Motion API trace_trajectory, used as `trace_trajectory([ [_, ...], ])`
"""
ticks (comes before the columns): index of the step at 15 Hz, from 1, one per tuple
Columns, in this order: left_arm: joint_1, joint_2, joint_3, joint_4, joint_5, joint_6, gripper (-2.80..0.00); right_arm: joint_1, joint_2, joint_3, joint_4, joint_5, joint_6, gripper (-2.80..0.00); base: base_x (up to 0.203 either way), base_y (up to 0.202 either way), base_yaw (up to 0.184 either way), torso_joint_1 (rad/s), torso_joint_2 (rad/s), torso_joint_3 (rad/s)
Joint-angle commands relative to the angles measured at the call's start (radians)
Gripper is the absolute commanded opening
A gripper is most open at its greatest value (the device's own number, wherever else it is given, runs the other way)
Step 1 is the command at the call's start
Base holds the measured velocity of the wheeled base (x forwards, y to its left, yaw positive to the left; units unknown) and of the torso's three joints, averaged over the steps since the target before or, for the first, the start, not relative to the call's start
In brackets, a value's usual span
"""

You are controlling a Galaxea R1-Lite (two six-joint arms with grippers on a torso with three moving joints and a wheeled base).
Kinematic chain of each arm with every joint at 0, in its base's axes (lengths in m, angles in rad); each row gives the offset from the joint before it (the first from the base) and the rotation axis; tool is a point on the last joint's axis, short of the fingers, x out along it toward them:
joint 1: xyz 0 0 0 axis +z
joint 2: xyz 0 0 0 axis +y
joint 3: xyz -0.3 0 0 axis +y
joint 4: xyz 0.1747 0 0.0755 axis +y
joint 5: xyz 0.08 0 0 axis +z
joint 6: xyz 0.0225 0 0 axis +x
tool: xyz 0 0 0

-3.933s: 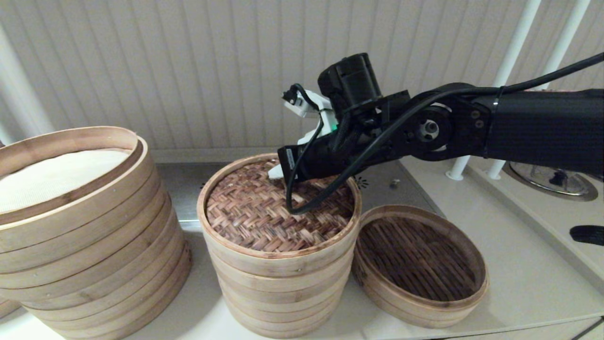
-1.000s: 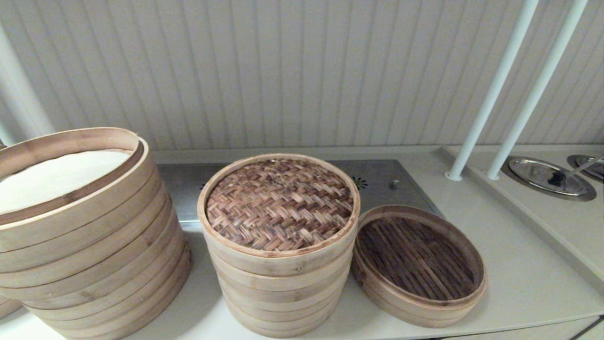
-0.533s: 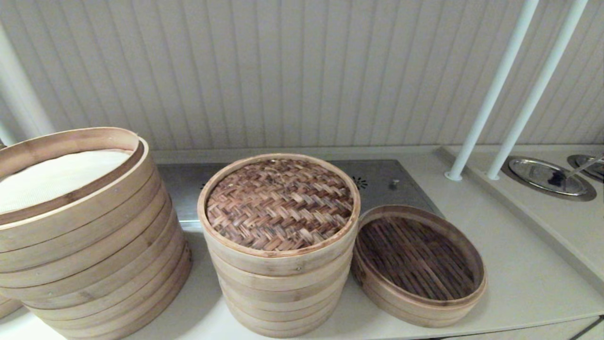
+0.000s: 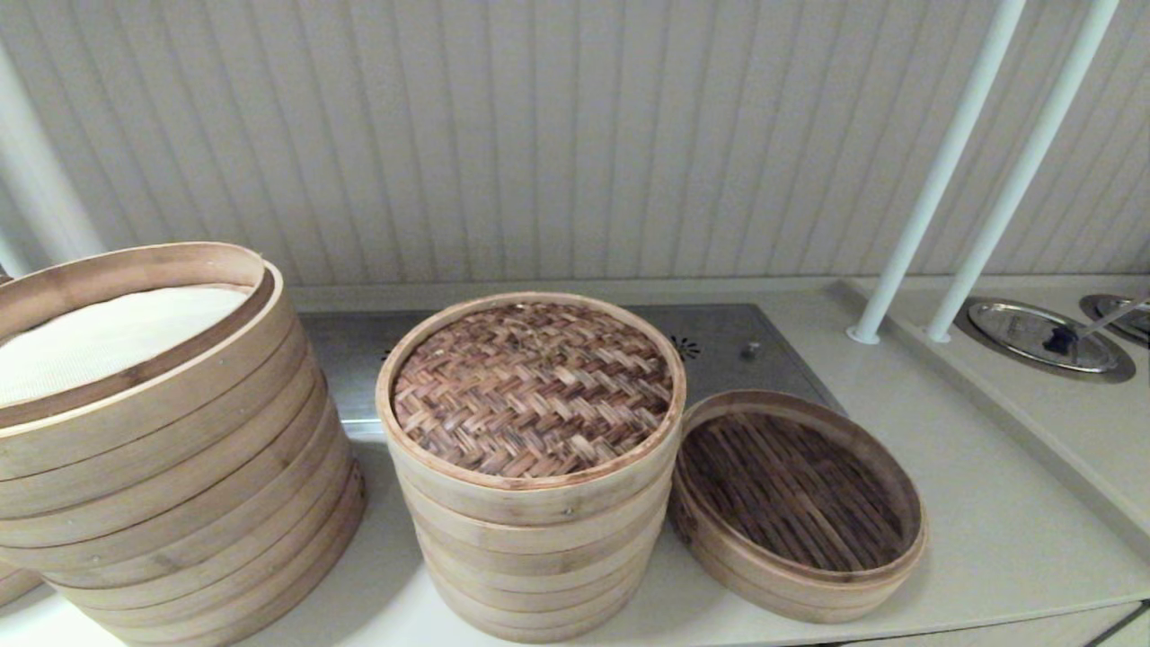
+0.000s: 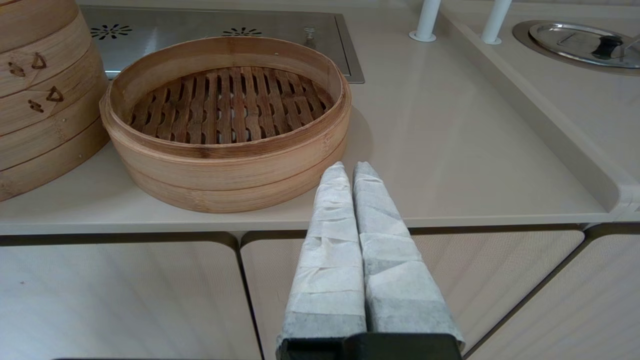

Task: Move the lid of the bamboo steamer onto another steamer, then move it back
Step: Pick up the steamer

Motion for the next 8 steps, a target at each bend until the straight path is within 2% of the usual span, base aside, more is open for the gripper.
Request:
trace_trajectory([
  [1, 0.0, 0.0, 0.0, 0.0, -0.001, -0.002, -2.8, 0.0, 0.003, -0.001, 0.001, -0.001, -0.005, -2.8, 0.0, 0.0, 0.0, 0.0, 0.0, 0.0],
  [4, 0.0, 0.0, 0.0, 0.0, 0.0, 0.0, -2.8, 0.0, 0.004, -0.022, 0.041, 0.002, -0.009, -2.8, 0.0, 0.0, 0.0, 0.0, 0.0, 0.0],
  [8, 0.0, 0.0, 0.0, 0.001, 0.0, 0.0, -2.8, 0.004, 0.034, -0.209, 0.179, 0.026, -0.012, -2.8, 0.0, 0.0, 0.0, 0.0, 0.0, 0.0],
])
